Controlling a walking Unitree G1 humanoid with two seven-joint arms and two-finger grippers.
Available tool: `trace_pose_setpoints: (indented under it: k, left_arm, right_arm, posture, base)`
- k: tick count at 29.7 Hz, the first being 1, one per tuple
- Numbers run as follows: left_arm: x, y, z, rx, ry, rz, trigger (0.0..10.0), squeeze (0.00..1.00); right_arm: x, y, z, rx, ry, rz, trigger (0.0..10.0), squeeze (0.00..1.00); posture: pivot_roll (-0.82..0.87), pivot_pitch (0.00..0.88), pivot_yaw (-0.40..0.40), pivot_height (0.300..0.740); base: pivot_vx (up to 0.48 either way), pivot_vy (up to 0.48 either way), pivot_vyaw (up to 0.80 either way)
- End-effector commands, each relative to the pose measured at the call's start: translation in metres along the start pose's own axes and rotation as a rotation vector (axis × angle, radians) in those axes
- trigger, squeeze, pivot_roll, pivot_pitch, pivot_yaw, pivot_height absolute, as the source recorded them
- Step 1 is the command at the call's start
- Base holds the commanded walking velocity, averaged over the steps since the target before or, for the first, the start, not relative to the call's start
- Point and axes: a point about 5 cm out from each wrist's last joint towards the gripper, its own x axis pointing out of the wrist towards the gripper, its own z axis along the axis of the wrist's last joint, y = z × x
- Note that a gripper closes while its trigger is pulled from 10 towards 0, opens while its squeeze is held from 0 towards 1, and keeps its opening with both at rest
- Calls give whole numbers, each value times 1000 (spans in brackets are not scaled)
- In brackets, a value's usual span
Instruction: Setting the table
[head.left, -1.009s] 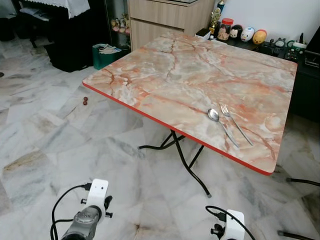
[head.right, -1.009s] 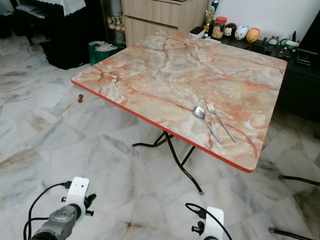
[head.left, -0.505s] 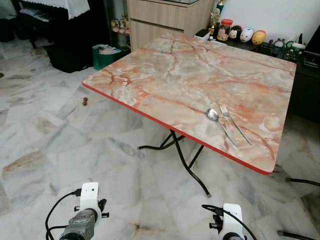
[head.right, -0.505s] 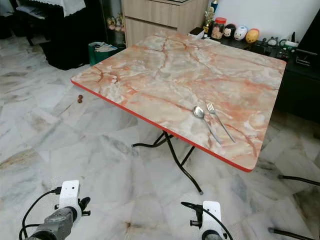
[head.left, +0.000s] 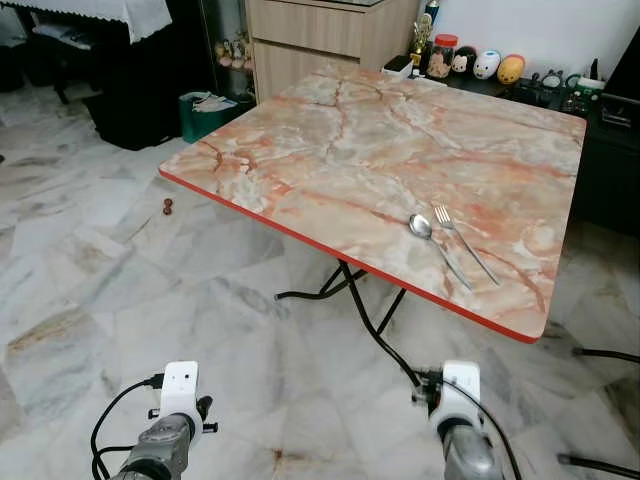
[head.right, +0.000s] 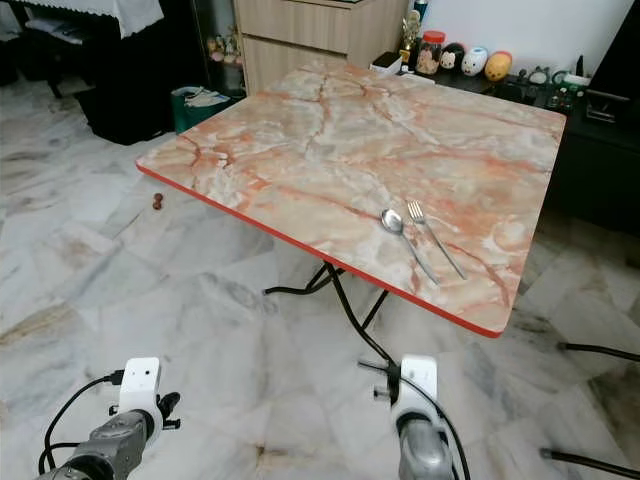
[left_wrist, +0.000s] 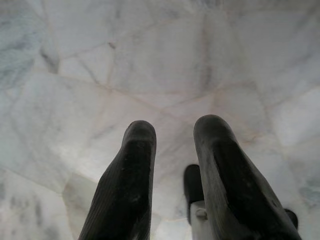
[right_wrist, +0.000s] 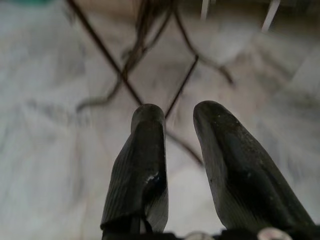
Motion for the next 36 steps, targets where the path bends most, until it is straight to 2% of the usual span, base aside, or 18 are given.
trace_pose_setpoints:
  k: [1, 5, 8, 11, 16, 19, 20, 25, 26, 30, 36]
  left_arm:
    - [-1, 8, -3, 9, 13, 20, 10000, 0]
    - [-2, 14, -6, 20, 23, 29, 10000, 0]
    - [-5, 25, -16, 24, 50, 51, 10000, 0]
    - [-5, 27, -18, 24, 54, 57, 10000, 0]
    - [-8, 33, -26, 21, 75, 76, 10000, 0]
    - [-11, 32, -39, 3, 98, 88, 10000, 0]
    - [-13, 29, -50, -12, 118, 96, 10000, 0]
    - [-15, 26, -57, -33, 132, 104, 10000, 0]
    - [-15, 25, -58, -33, 132, 103, 10000, 0]
    - [-17, 28, -62, -41, 137, 113, 10000, 0]
    - [-21, 32, -72, -21, 160, 116, 10000, 0]
  right_arm:
    - [0, -4, 6, 5, -56, -35, 10000, 0]
    - [4, -5, 16, -7, -104, -47, 10000, 0]
    - [7, -6, 34, -34, -207, -63, 10000, 0]
    - [7, -6, 36, -44, -229, -63, 10000, 0]
    - [0, -7, 39, -66, -290, -60, 10000, 0]
    - [-8, -9, 40, -95, -334, -41, 10000, 0]
    - [-11, -9, 49, -125, -386, -13, 10000, 0]
    - [-3, -12, 85, -155, -504, 4, 10000, 0]
    - [0, -15, 99, -155, -545, -6, 10000, 0]
    - [4, -16, 123, -119, -601, -28, 10000, 0]
    - [10, -16, 127, -79, -584, -44, 10000, 0]
  posture:
    - [45, 0, 51, 740]
    - [37, 0, 67, 740]
    - [55, 0, 65, 740]
    - [53, 0, 62, 740]
    - [61, 0, 36, 740]
    - [77, 0, -10, 740]
    - [89, 0, -50, 740]
    - [96, 0, -75, 740]
    - [102, 0, -83, 740]
    - [101, 0, -84, 740]
    - [94, 0, -65, 740]
  base:
    - [0, 0, 0]
    - [0, 0, 0]
    - [0, 0, 0]
    - [0, 0, 0]
    - [0, 0, 0]
    - [0, 0, 0]
    - [0, 0, 0]
    - [0, 0, 0]
    - [0, 0, 0]
    - [0, 0, 0]
    - [0, 0, 0]
